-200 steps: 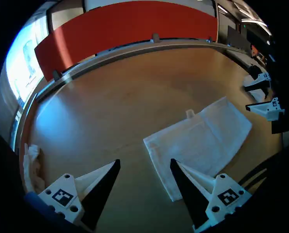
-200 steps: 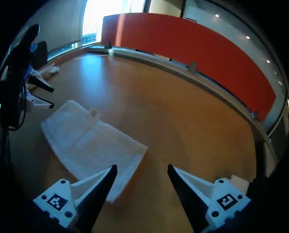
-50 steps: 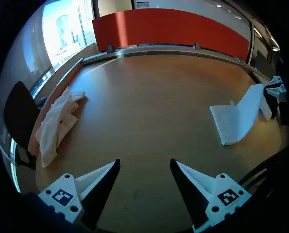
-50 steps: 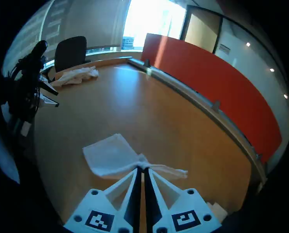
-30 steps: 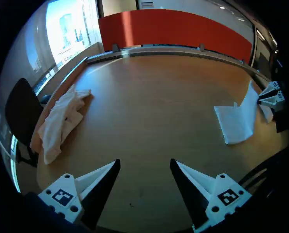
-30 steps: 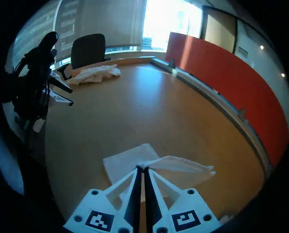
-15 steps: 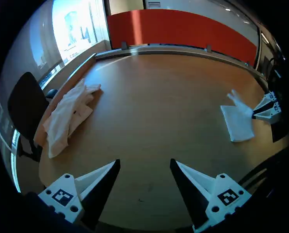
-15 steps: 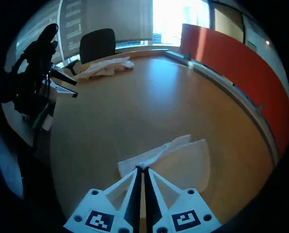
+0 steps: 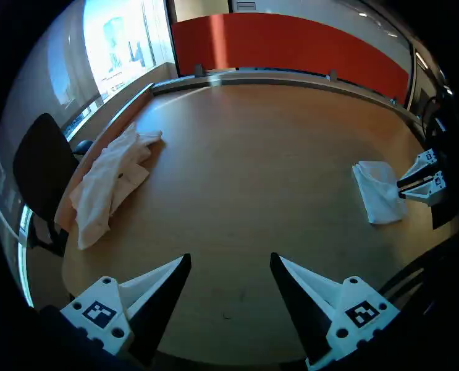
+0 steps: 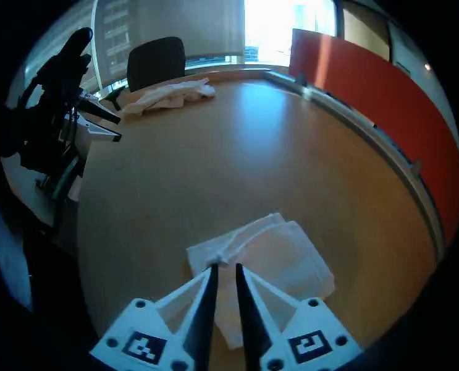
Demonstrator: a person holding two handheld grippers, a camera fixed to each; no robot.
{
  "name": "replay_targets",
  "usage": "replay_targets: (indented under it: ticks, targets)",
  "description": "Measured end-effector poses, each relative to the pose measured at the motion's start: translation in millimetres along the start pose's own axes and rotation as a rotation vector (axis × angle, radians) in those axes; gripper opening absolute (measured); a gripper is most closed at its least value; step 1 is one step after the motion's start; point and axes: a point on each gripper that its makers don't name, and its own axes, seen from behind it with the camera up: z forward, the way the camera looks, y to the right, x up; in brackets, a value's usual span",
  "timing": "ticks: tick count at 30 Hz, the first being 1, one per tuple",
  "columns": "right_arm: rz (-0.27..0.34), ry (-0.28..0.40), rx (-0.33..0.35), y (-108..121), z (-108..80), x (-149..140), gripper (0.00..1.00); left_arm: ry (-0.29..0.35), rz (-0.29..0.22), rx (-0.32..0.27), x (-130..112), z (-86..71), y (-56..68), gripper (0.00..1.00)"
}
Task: Fold towel
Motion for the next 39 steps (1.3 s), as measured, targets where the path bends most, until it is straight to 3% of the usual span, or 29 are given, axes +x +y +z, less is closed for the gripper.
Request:
replay_targets:
  ticks: [3,4,12,24,33,39]
  targets:
    - [0.003,-0.005,-0.017,4,-2.8,-4,0.67,0.002,0.004,-0.001,2,0.4,1.4,0.95]
    - [0.005,-0.007,-0.022,4,-3.5,-6,0.71,0.003,0.005,-0.002,3,0.4,1.9,0.95]
    - [0.048,-0.029,-0.045,7,-8.6,-28,0.72,0.007,0.010,-0.005,5,0.6,4.5,0.95]
    - [0.102,-0.097,-0.088,9,-19.3,-82,0.72,0.009,0.019,-0.007,8,0.8,6.8,0.95]
    - [0.132,-0.111,-0.105,9,-20.6,-98,0.72,0.010,0.028,-0.012,10,1.6,12.6,0.95]
    - [0.152,-0.126,-0.109,6,-17.0,-107,0.60,0.011,0.028,-0.015,11,2.0,14.6,0.95]
